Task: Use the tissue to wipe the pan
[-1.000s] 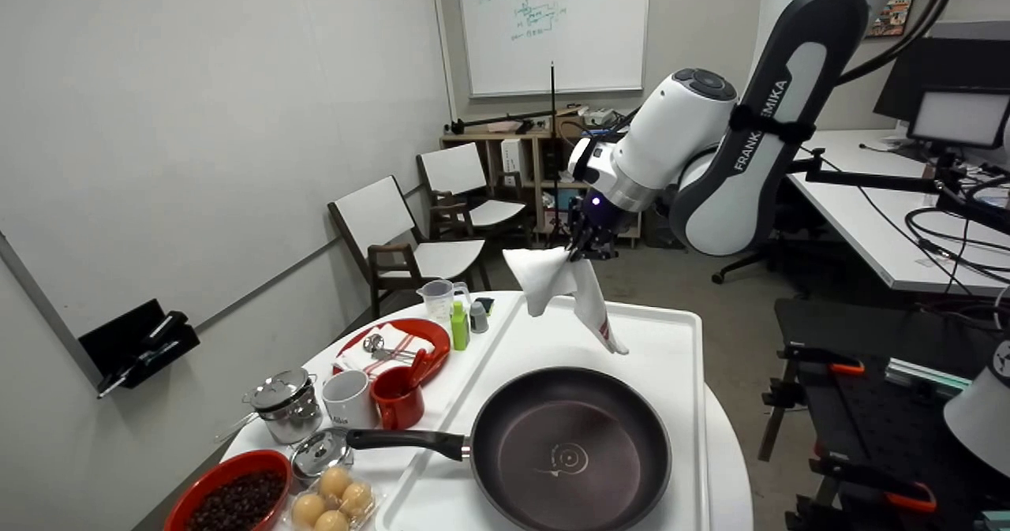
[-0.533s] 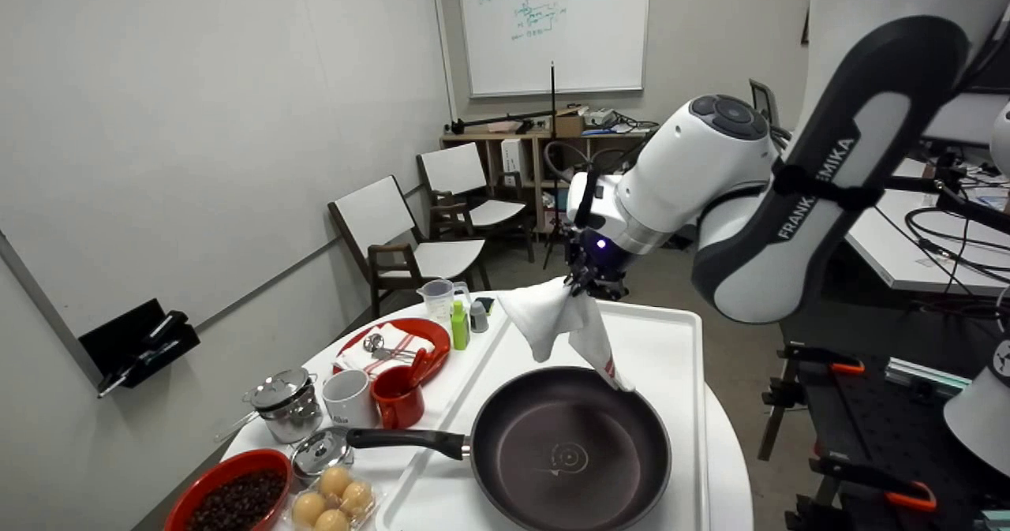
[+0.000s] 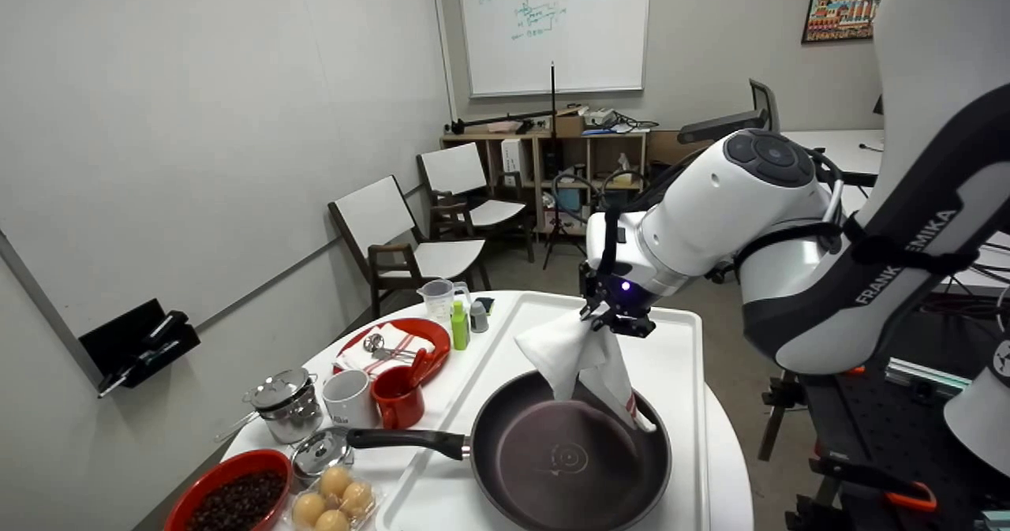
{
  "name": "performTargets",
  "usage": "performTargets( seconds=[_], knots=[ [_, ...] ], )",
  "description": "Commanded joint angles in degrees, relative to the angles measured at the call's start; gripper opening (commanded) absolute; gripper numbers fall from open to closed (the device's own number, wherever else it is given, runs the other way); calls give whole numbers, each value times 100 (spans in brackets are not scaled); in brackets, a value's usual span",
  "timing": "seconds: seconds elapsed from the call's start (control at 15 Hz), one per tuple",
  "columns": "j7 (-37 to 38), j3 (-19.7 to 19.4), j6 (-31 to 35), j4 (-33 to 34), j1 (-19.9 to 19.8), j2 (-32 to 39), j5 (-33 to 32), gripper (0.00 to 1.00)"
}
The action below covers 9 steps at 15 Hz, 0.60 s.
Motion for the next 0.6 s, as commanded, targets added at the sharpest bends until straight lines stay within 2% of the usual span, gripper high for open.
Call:
performTargets(
  seconds=[0.0,0.13,0.27,0.47,0.53],
  knots=[
    [297,-373,-1,14,61,251,-106,48],
    [363,-627,32,57,-122,404,-159,63],
    [356,-789,33,119,-489,395,-347,77],
    [309,-763,-113,398,-1450,201,-799,100],
    [342,-685,-126,510,-1785,169,-922,100]
  ],
)
